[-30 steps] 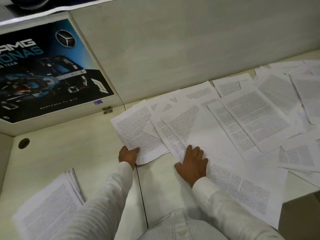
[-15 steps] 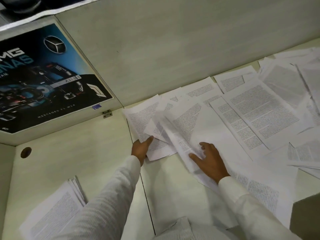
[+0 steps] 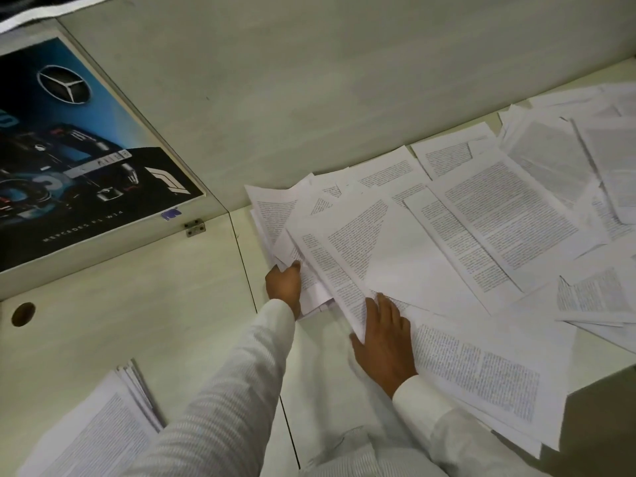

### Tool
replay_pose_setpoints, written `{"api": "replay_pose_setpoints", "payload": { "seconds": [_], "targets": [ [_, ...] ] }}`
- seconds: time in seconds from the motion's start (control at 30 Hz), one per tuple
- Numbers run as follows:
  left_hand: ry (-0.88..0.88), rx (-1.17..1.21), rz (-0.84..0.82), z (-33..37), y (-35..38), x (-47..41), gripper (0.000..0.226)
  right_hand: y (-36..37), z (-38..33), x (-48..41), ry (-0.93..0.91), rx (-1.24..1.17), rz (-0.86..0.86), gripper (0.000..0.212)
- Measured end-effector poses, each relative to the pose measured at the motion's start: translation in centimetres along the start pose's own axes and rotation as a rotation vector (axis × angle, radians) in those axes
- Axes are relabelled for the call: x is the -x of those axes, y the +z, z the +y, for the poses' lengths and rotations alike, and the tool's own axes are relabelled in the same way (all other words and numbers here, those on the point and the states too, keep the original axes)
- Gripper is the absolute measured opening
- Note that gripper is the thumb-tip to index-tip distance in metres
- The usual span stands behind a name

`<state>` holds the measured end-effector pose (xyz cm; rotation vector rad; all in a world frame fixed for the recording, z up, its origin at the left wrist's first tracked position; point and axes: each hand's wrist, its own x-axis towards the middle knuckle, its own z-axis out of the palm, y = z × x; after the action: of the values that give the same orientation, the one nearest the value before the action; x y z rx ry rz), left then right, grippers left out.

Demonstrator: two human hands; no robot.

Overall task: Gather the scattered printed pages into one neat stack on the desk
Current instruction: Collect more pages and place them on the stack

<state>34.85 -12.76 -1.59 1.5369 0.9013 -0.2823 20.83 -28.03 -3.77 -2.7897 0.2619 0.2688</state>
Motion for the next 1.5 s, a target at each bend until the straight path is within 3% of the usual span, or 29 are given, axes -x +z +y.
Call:
{"api": "replay_pose_setpoints", "payload": {
  "seconds": [0.17, 0.23, 0.37, 0.47, 0.6, 0.8, 0.97, 1.1, 1.13, 1.17, 1.23, 1.33, 1.43, 1.5],
  "targets": [
    [0.024, -0.105, 0.032, -1.0, -4.7, -1.2, 0.048, -0.7, 1.8, -0.8, -0.015, -0.229, 0.139, 0.024],
    [0.017, -0.117, 0.013, -1.6, -6.8, -1.5, 0.049, -1.5, 2.3, -1.3, 0.062, -0.348, 0.148, 0.015],
    [0.034, -0.106, -0.041, -2.7, -9.9, -0.8, 0.042, -3.6, 2.3, -2.1, 0.276, -0.582, 0.146, 0.025],
    [0.037, -0.111, -0.075, -3.7, -11.6, 0.2, 0.039, -4.6, 2.0, -2.0, 0.277, -0.598, 0.159, 0.025],
    [0.036, -0.158, -0.102, -5.1, -13.8, 1.2, 0.038, -3.8, 0.5, -0.8, 0.064, -0.538, 0.135, 0.019],
    [-0.002, -0.255, -0.107, -6.4, -17.1, 1.4, 0.04, -0.3, -2.4, 3.0, -0.275, -0.427, -0.123, 0.016],
    [-0.037, -0.236, -0.1, -6.5, -19.1, 1.9, 0.037, 0.2, -4.5, 5.4, -0.458, -0.377, -0.257, 0.032],
    [-0.072, -0.243, -0.092, -6.3, -20.1, 1.8, 0.04, -1.4, -5.7, 5.7, -0.383, -0.647, -0.654, 0.036],
    [-0.07, -0.247, -0.096, -6.1, -20.2, 1.9, 0.038, -1.7, -5.8, 5.4, -0.332, -0.734, -0.682, 0.032],
    [-0.062, -0.256, -0.105, -5.8, -20.3, 1.9, 0.035, -2.2, -5.8, 4.8, -0.28, -0.805, -0.647, 0.025],
    [-0.039, -0.307, -0.134, -5.2, -20.5, 2.0, 0.034, -3.1, -5.5, 2.9, -0.164, -0.882, -0.422, 0.017],
    [-0.028, -0.367, -0.179, -4.4, -21.0, 1.9, 0.04, -3.8, -3.7, -0.6, -0.001, -0.583, -0.031, 0.033],
    [-0.044, -0.407, -0.198, -4.2, -21.5, 1.5, 0.045, -3.3, -2.1, -2.2, 0.074, -0.219, -0.12, 0.061],
    [-0.064, -0.398, -0.189, -4.4, -21.5, 1.5, 0.037, -2.7, -2.2, -1.8, 0.073, -0.114, -0.218, 0.064]
  ]
}}
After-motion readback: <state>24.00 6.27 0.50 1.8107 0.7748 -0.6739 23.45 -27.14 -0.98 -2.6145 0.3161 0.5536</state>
